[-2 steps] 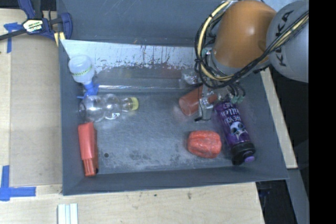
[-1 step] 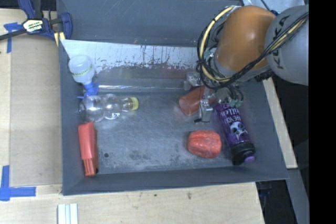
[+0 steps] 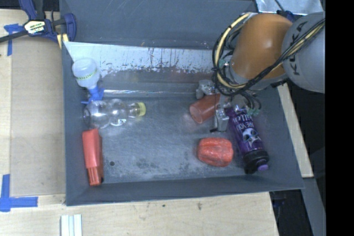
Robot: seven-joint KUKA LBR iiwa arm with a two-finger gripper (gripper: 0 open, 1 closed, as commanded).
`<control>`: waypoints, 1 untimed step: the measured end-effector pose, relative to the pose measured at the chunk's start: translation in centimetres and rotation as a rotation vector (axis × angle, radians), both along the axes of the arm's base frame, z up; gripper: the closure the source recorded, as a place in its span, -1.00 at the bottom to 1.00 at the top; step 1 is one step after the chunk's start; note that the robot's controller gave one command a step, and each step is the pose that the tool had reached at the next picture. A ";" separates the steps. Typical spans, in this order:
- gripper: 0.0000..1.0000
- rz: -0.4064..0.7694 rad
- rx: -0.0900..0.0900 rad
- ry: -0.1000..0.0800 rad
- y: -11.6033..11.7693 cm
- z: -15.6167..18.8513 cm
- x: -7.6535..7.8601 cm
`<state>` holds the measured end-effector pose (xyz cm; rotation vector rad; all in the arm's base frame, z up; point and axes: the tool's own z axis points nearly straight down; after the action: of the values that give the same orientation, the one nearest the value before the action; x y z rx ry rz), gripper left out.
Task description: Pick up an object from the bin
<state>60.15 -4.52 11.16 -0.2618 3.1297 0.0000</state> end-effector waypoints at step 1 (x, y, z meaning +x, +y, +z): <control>1.00 0.056 0.001 -0.004 -1.0 -1.2 0.5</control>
Offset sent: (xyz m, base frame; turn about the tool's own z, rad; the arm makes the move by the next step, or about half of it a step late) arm 0.0000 0.0000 0.0000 0.0000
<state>60.69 -5.50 9.91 -0.3485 3.1170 0.0013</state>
